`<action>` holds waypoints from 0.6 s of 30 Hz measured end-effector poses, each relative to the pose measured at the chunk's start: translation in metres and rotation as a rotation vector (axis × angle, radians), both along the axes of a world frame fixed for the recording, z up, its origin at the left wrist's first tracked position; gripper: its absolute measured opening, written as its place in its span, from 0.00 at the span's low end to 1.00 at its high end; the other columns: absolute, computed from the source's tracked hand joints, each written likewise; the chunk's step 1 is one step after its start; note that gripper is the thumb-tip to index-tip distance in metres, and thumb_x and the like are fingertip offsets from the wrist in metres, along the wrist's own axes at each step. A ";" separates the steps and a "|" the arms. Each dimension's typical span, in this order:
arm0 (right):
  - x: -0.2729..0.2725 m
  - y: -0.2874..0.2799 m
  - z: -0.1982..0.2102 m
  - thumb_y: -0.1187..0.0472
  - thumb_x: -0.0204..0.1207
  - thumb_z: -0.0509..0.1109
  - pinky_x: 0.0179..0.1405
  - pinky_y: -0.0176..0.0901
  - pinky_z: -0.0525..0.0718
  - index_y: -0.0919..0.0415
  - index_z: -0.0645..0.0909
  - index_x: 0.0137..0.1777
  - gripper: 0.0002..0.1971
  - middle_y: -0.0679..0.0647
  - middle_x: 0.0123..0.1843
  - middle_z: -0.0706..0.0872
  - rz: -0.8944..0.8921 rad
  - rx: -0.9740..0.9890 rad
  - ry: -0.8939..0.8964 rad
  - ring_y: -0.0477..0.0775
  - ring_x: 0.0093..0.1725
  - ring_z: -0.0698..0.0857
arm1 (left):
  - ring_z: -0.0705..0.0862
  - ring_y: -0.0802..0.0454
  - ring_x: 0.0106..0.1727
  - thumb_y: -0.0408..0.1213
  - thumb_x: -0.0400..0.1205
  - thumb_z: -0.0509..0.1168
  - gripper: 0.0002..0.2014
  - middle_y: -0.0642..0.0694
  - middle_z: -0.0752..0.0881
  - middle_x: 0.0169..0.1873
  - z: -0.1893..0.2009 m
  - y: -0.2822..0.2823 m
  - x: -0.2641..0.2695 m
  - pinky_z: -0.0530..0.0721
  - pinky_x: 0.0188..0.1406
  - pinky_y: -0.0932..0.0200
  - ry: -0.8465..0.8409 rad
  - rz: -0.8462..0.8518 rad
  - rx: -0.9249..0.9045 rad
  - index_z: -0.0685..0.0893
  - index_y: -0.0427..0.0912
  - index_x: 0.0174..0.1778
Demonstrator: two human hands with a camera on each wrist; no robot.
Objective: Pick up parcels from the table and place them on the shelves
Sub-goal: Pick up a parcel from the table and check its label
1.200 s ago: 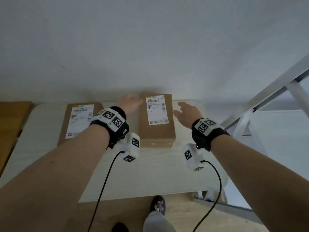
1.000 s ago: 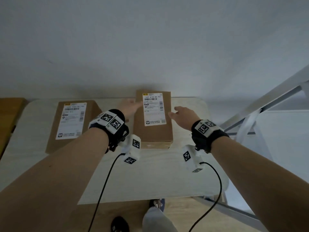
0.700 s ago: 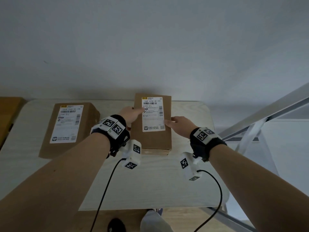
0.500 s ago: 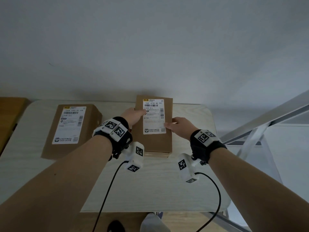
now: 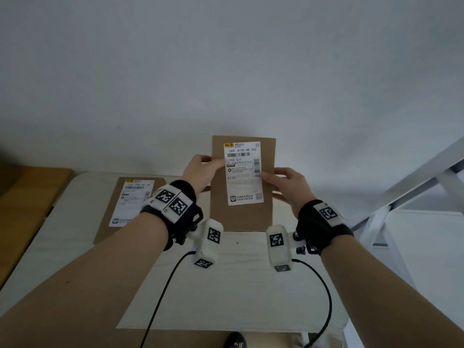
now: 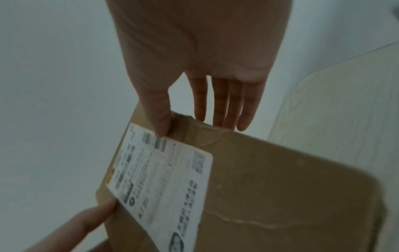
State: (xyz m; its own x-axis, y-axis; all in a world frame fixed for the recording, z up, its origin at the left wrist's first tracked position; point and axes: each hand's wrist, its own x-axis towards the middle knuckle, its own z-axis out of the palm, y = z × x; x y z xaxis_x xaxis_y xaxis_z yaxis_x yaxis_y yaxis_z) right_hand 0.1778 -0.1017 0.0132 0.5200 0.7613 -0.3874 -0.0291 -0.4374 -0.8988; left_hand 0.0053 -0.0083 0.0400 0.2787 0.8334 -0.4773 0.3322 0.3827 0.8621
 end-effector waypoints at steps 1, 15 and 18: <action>-0.003 -0.002 0.010 0.55 0.69 0.78 0.66 0.57 0.83 0.62 0.79 0.64 0.25 0.59 0.57 0.90 -0.010 0.032 0.017 0.57 0.60 0.88 | 0.84 0.48 0.60 0.46 0.79 0.68 0.22 0.44 0.85 0.60 0.007 -0.001 -0.004 0.83 0.56 0.49 -0.016 0.003 0.019 0.73 0.43 0.65; -0.060 -0.034 0.097 0.57 0.69 0.78 0.68 0.57 0.81 0.63 0.77 0.66 0.26 0.60 0.61 0.89 0.024 0.296 0.003 0.57 0.61 0.87 | 0.82 0.47 0.65 0.62 0.66 0.69 0.36 0.45 0.84 0.62 0.105 -0.034 -0.061 0.80 0.66 0.41 -0.201 0.111 0.286 0.76 0.44 0.65; -0.068 -0.040 0.106 0.58 0.70 0.78 0.68 0.57 0.81 0.64 0.76 0.66 0.26 0.60 0.61 0.88 0.036 0.304 -0.007 0.57 0.61 0.87 | 0.83 0.46 0.64 0.62 0.63 0.68 0.38 0.44 0.84 0.62 0.114 -0.041 -0.071 0.80 0.66 0.41 -0.221 0.110 0.306 0.77 0.43 0.65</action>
